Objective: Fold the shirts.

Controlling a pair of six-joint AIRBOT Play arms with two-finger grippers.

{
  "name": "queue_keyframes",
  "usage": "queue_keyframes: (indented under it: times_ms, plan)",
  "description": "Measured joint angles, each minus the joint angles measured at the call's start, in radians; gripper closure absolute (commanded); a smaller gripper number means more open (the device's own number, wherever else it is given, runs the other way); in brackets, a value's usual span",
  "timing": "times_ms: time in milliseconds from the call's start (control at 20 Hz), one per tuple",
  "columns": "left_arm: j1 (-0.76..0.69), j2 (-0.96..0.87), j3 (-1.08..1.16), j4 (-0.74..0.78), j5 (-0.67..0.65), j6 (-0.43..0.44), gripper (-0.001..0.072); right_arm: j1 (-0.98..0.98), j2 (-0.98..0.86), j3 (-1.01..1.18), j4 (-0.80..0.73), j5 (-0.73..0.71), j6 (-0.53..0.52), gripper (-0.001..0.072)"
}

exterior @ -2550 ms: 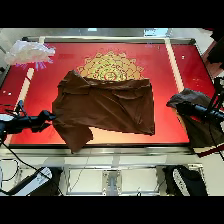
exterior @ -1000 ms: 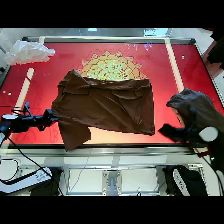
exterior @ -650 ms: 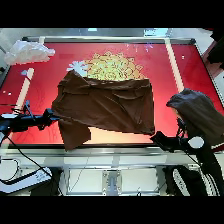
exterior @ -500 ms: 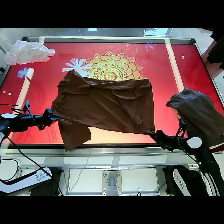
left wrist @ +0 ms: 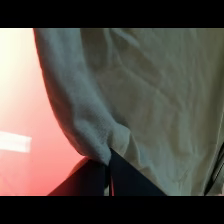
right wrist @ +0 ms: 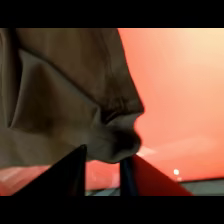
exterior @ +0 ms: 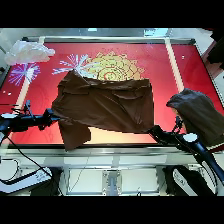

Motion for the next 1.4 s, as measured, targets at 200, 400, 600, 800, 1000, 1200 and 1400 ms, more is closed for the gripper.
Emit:
queue_keyframes:
  times_ms: [200, 400, 600, 800, 1000, 1200, 1400]
  plan:
    - [0.000, 0.000, 0.002, -0.017, -0.009, 0.021, 0.0694, 0.000, -0.022, 0.013, 0.010, -0.067, -0.045, 0.0678]
    - [0.001, 0.002, 0.060, -0.100, -0.053, 0.087, 0.0695, 0.000, -0.013, 0.116, 0.003, -0.063, -0.082, 0.0680]
    - [0.001, 0.057, 0.224, -0.208, -0.186, 0.164, 0.0695, 0.000, 0.077, 0.316, -0.087, 0.051, -0.100, 0.0680]
    - [0.001, 0.239, 0.437, -0.285, -0.311, 0.196, 0.0694, -0.001, 0.249, 0.566, -0.229, 0.227, -0.070, 0.0681]
    - [0.001, 0.469, 0.668, -0.314, -0.293, 0.205, 0.0695, -0.001, 0.445, 0.863, -0.389, 0.333, 0.019, 0.0683]
    - [0.001, 0.637, 0.898, -0.222, -0.091, 0.166, 0.0696, -0.001, 0.535, 1.169, -0.565, 0.361, 0.076, 0.0683]
    - [0.001, 0.668, 1.021, -0.002, -0.058, 0.010, 0.0696, -0.001, 0.491, 1.342, -0.652, 0.322, 0.057, 0.0684]
